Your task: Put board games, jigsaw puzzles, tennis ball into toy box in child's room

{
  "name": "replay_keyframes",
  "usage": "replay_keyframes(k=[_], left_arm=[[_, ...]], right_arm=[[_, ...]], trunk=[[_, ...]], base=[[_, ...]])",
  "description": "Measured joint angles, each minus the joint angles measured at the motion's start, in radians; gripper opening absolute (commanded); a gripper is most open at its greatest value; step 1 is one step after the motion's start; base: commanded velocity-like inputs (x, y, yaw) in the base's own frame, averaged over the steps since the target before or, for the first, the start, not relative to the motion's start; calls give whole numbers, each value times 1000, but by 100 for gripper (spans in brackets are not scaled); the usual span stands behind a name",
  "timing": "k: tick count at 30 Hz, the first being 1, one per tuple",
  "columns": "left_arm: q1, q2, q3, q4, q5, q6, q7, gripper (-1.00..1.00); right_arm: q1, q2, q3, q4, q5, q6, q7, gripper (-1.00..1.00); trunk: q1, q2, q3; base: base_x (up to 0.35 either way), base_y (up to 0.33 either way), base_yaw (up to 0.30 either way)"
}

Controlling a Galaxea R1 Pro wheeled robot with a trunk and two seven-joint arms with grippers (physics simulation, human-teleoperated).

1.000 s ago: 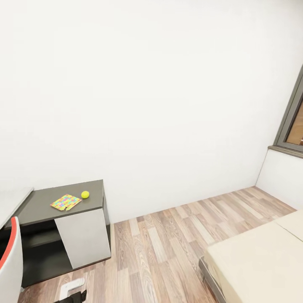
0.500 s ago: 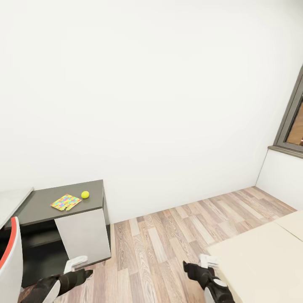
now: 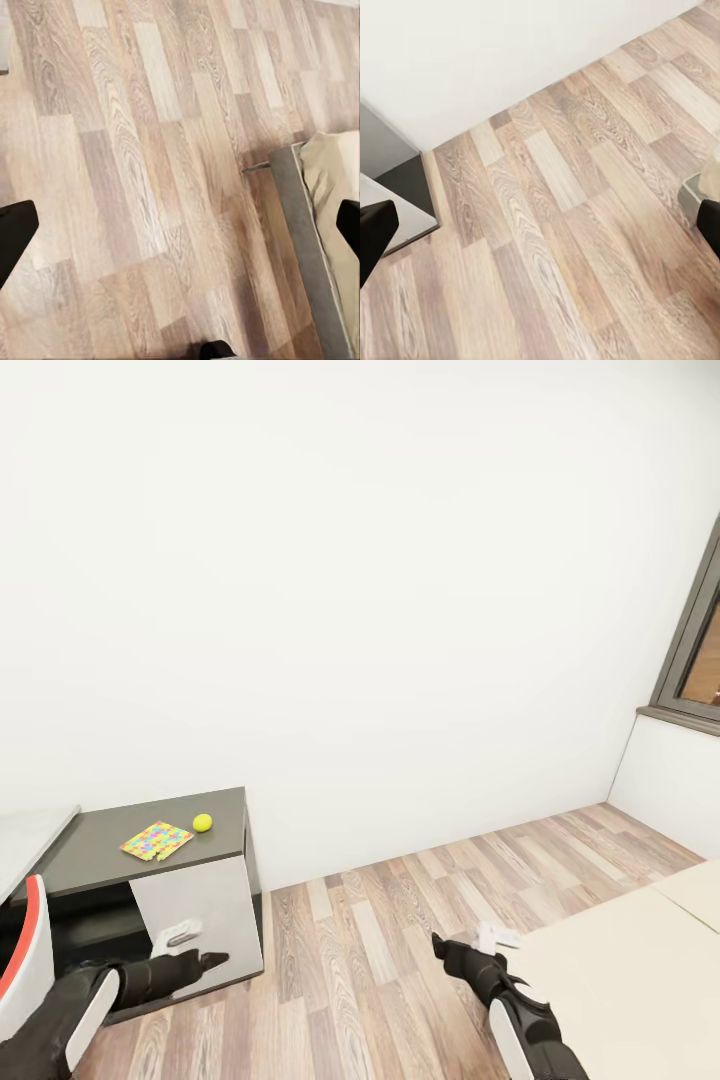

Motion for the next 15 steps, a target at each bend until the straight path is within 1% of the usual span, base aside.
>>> replay_keyframes(k=[3, 6, 9, 15], left_arm=[[1, 8, 8, -50, -1, 30, -44, 100], [2, 12, 12, -86, -5, 57, -71, 100], [3, 17, 17, -111, -6, 76, -88, 100], [4, 21, 26, -126, -8, 86, -96, 100]], right_arm=[[0, 0, -2, -16, -3, 25, 0, 100], [0, 0, -2, -35, -5, 51, 1, 100], [-1, 2, -2, -56, -9, 70, 0, 100], [-1, 3, -1, -69, -10, 84, 0, 100]], trunk=[[0, 0, 0], [0, 0, 0], [0, 0, 0], [0, 0, 0]], base=[[0, 0, 0], [0, 0, 0], [0, 0, 0], [0, 0, 0]])
